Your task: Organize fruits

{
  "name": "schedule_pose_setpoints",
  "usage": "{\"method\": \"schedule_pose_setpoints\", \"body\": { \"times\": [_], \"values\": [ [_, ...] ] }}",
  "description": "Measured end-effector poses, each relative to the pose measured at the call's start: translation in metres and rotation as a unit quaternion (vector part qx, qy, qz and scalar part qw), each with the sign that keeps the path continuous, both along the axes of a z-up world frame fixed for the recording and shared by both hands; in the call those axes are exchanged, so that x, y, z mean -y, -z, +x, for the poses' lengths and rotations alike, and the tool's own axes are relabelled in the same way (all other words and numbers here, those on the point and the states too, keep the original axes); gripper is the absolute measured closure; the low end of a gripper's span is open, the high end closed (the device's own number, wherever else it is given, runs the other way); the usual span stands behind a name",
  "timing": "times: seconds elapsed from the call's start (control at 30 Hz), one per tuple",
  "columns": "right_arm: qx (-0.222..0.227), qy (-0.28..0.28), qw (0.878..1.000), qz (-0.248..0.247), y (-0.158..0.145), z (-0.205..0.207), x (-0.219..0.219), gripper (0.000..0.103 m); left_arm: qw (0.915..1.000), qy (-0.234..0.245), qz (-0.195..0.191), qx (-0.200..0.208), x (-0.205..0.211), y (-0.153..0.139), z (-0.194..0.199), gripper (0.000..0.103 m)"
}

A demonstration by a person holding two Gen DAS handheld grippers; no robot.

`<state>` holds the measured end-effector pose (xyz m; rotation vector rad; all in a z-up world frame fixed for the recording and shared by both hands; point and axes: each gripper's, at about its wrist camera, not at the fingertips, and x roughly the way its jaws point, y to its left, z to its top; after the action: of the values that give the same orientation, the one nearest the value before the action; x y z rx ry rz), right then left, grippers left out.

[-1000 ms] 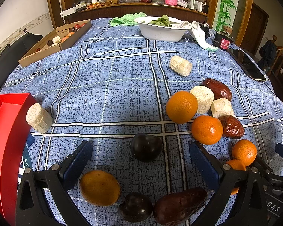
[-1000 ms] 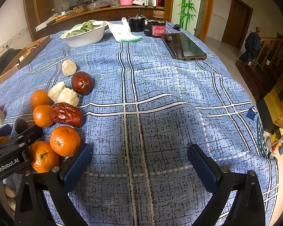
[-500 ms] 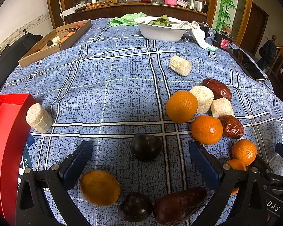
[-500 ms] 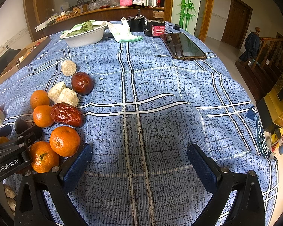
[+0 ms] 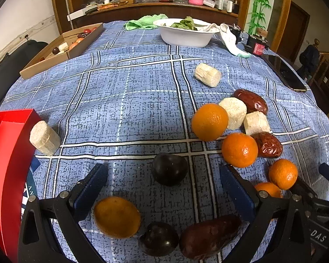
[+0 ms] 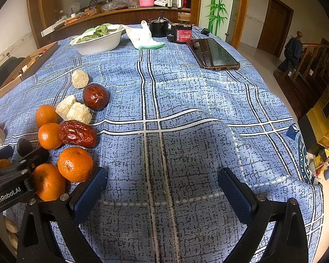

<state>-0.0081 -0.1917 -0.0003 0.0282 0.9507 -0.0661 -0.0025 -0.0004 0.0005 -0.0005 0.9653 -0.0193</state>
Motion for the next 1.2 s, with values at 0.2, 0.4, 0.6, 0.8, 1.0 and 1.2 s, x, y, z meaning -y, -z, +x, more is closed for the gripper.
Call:
{"method": "schedule_pose_setpoints", "body": {
  "times": [0.2,0.4,0.6,0.8,1.0,1.2],
  "values": [
    [0.000,0.000,1.000,0.000,0.000,0.000,0.000,0.001,0.9998,0.014,0.001,-0.010,0.004,-0.001,0.000,0.001],
    [-0.005,-0.007,1.000,0.008,0.002,-0.001,0.003,0.001,0.9996,0.021,0.002,-0.016,0.003,-0.001,0.000,0.000],
    [-0.019,-0.016,1.000,0.005,-0.001,-0.004,0.002,0.001,0.9986,0.026,-0.045,-0.009,-0.017,-0.012,-0.018,0.008],
    [-0.018,-0.007,1.000,-0.001,-0.003,-0.009,0.001,0.001,0.9936,0.007,-0.094,0.062,-0.082,-0.059,-0.059,0.007],
    [0.020,-0.024,0.999,0.042,-0.029,-0.033,0.005,0.010,0.9836,-0.043,-0.159,0.074,-0.162,-0.068,-0.090,0.007],
    [0.031,-0.150,0.978,0.138,-0.044,-0.057,-0.042,0.027,0.9809,-0.009,-0.189,0.045,-0.166,-0.052,-0.089,0.057]
  ]
}}
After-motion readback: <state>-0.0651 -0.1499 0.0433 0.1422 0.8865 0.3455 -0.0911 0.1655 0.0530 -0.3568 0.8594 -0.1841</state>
